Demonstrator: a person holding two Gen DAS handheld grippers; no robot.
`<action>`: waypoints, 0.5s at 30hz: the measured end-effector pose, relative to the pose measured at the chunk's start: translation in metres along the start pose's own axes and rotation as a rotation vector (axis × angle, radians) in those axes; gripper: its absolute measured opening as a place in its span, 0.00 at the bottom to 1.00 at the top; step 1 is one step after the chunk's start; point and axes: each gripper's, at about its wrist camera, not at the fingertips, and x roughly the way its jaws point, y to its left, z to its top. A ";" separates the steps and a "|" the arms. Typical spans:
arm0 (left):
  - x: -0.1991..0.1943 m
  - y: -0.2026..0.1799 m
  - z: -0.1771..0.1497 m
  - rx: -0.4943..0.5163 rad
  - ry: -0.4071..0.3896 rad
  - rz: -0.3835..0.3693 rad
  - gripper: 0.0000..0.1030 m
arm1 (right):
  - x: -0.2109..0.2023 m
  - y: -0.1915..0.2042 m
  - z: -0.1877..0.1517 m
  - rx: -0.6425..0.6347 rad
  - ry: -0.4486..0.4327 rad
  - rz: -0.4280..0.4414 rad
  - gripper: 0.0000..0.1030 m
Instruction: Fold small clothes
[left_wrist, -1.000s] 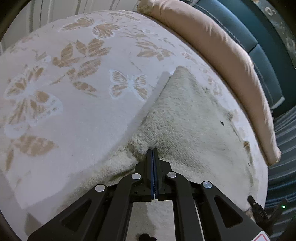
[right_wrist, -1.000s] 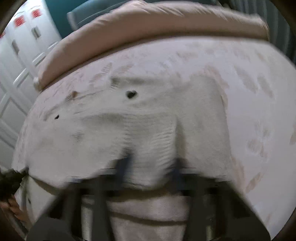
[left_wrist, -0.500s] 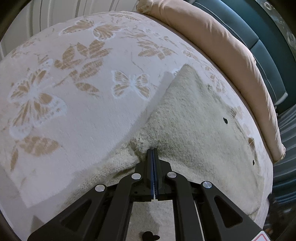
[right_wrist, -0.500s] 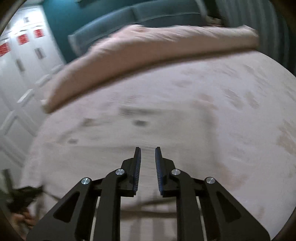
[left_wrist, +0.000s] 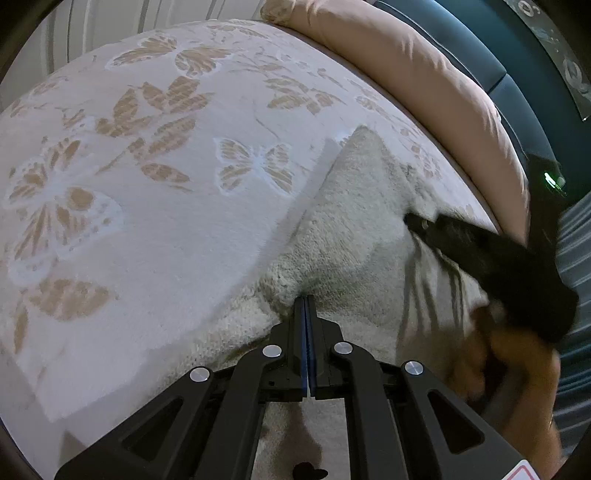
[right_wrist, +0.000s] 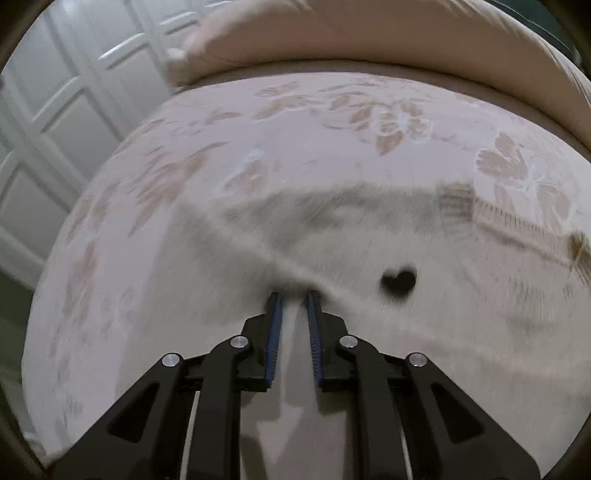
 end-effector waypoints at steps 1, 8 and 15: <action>0.000 0.000 0.000 0.002 0.000 0.000 0.07 | -0.004 -0.005 0.007 0.030 -0.027 -0.029 0.12; -0.009 0.008 -0.002 -0.024 0.050 -0.073 0.07 | -0.132 -0.070 -0.057 0.227 -0.309 0.028 0.46; -0.084 0.051 -0.058 0.058 0.041 -0.017 0.35 | -0.282 -0.165 -0.280 0.328 -0.244 -0.258 0.61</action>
